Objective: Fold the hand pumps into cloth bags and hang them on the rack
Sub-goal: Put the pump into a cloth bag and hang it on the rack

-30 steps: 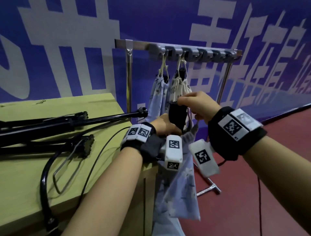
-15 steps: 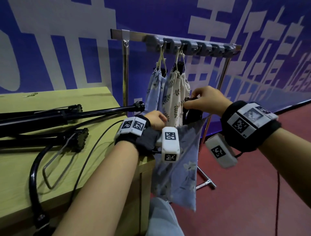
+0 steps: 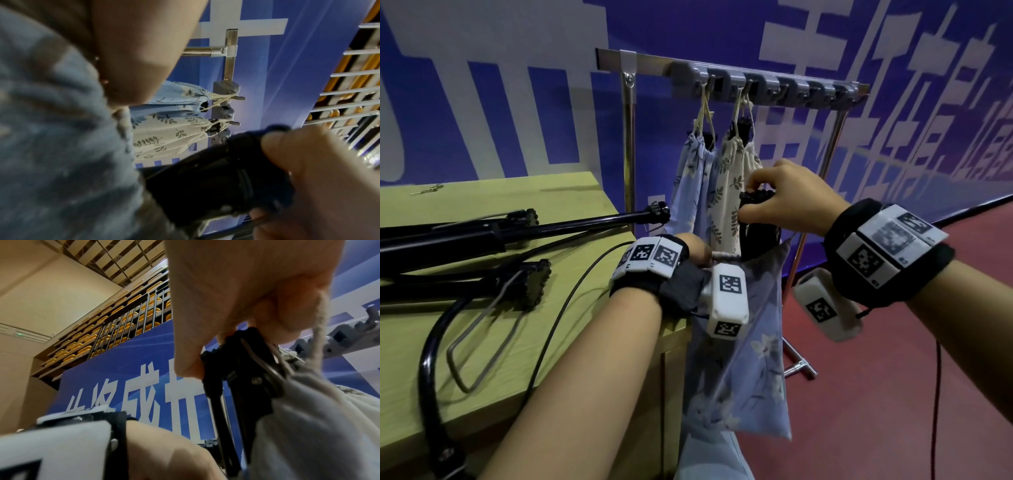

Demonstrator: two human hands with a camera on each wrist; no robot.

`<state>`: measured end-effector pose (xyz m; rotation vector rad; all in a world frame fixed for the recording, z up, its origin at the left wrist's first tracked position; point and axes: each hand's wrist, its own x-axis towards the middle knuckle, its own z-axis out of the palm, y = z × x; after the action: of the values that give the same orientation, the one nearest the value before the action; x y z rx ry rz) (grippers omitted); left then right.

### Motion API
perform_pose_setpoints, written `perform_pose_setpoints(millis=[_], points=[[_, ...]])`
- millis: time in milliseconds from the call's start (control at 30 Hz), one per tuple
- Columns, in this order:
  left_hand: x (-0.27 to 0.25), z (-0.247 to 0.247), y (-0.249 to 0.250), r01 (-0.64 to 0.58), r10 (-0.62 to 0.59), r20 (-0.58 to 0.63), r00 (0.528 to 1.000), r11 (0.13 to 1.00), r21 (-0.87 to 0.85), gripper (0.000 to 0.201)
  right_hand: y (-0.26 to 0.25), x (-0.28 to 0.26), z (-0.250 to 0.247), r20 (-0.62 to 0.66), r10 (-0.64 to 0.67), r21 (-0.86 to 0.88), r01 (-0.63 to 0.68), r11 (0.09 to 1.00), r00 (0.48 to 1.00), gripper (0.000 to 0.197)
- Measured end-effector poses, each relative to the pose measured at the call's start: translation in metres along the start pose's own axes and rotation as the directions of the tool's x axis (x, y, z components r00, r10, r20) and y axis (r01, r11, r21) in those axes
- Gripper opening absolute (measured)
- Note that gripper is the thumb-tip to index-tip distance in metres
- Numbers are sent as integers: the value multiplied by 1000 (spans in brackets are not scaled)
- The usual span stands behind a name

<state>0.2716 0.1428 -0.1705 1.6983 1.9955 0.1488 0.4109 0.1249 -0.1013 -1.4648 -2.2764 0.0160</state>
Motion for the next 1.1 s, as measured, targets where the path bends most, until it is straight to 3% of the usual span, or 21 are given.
perform_pose_setpoints(millis=[67, 233, 267, 367, 533, 567, 667, 800, 933, 1100], points=[[6, -2, -1, -50, 48, -27, 998, 996, -73, 35, 3, 0, -3, 1, 19, 18, -19, 1000, 1000, 30], [18, -3, -5, -166, 124, -235, 964, 971, -171, 37, 8, 4, -11, -49, -14, 13, 15, 1000, 999, 33], [17, -3, -4, -194, 127, -253, 959, 945, -263, 38, 8, 5, -11, -73, -21, 1, 21, 1000, 997, 32], [15, -5, -6, -205, 62, -241, 968, 748, -631, 35, 5, 7, -12, -86, -56, -25, 54, 998, 995, 33], [11, -6, -5, -130, 8, -149, 989, 531, -837, 28, -4, 8, -7, -15, -98, -84, 97, 992, 995, 34], [11, -7, -6, -106, 26, -107, 994, 476, -873, 31, -5, 8, -4, -17, -110, -96, 108, 989, 994, 33], [13, -7, -12, -71, 105, -43, 994, 288, -955, 66, -7, 6, 5, 0, -124, -108, 124, 986, 992, 31], [4, -9, -11, -92, 63, -80, 995, 225, -970, 39, -10, 8, 14, 68, -121, -115, 128, 985, 990, 28], [2, -9, -10, -99, 19, -97, 995, 139, -985, 33, -11, 10, 20, 69, -92, -102, 98, 990, 993, 28], [-2, -9, -9, -113, 37, -108, 994, 190, -975, 35, -14, 11, 25, 58, -76, -104, 82, 991, 995, 34]])
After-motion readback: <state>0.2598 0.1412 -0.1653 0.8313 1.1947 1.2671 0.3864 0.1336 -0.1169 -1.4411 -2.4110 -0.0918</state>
